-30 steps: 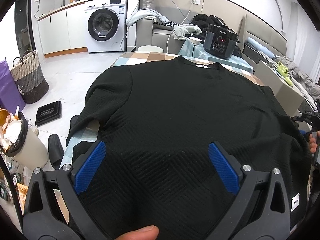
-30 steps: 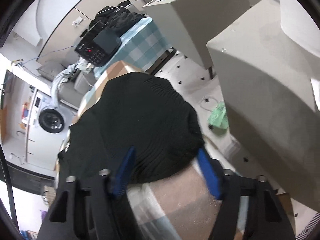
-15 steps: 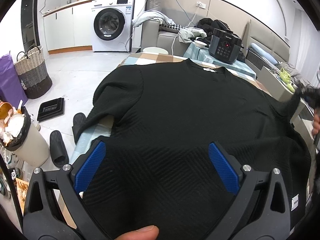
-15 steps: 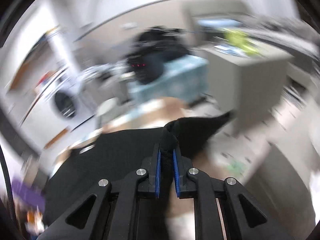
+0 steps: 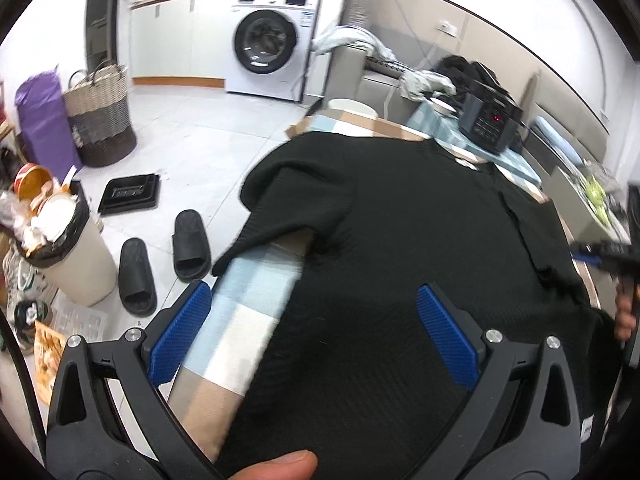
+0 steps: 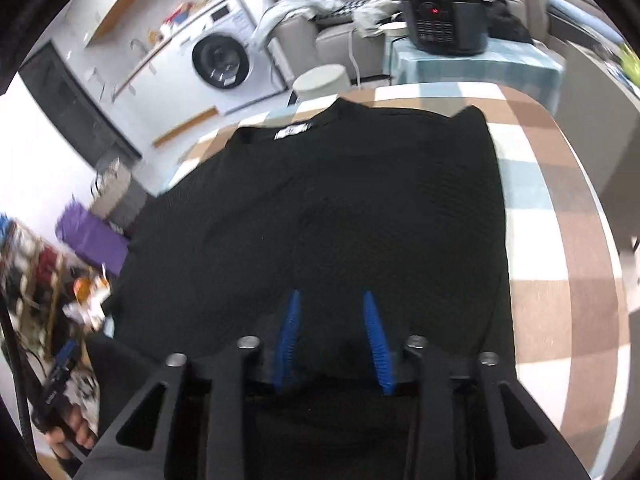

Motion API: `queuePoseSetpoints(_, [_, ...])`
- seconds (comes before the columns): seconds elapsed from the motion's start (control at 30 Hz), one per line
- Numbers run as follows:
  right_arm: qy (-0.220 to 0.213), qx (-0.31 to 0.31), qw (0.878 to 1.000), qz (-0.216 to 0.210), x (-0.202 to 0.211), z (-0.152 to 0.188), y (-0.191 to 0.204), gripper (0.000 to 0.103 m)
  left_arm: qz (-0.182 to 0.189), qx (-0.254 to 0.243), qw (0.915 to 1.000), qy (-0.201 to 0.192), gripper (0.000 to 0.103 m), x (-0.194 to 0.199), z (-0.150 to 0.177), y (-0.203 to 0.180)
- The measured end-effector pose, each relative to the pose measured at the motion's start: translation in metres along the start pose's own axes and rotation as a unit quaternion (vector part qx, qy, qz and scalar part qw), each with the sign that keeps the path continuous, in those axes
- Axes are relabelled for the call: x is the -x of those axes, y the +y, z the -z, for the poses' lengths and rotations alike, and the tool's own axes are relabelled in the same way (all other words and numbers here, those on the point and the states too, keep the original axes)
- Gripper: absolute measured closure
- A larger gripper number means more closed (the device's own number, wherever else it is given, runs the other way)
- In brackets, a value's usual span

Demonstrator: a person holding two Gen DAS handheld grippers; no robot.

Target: Fold small clothes

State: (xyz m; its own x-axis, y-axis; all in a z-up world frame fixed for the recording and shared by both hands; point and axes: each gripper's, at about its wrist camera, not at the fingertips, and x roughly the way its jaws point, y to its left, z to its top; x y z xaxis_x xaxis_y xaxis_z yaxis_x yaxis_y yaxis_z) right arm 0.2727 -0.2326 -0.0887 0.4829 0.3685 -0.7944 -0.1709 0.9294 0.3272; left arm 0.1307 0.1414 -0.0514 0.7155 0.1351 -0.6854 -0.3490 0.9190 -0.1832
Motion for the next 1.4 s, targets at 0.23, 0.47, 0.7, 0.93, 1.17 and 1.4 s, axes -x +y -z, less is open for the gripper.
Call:
queuePoseSetpoints(0.23, [0.033,-0.02,0.999,0.034,-0.008,0.02,-0.001,0.059,-0.017,0.105,0.9943,0.012,0.002,-0.026,-0.016,0.063])
queuePoseSetpoints(0.47, [-0.027,-0.032,0.999,0.025,0.048,0.047,0.006,0.056,0.065,0.287,0.9539,0.055,0.04,-0.073,-0.015,0.153])
queuePoseSetpoints(0.7, [-0.047,-0.037,0.998,0.014,0.077,0.073,0.014,0.053,0.109,0.367,0.9194,0.088,0.041,-0.108,0.004,0.184])
queuePoseSetpoints(0.93, [-0.048,-0.051,0.998,0.008,0.085,0.083,0.012,0.053,0.143,0.413,0.8891,0.137,0.041,-0.158,0.016,0.176])
queuePoseSetpoints(1.17, [-0.055,-0.068,0.996,0.009,0.092,0.086,0.003,0.053,0.16,0.412,0.8928,0.088,0.085,-0.176,0.005,0.165])
queuePoseSetpoints(1.4, [-0.061,-0.083,0.995,0.008,0.101,0.096,-0.008,0.053,0.094,0.312,0.9453,0.017,0.09,-0.132,-0.046,0.122])
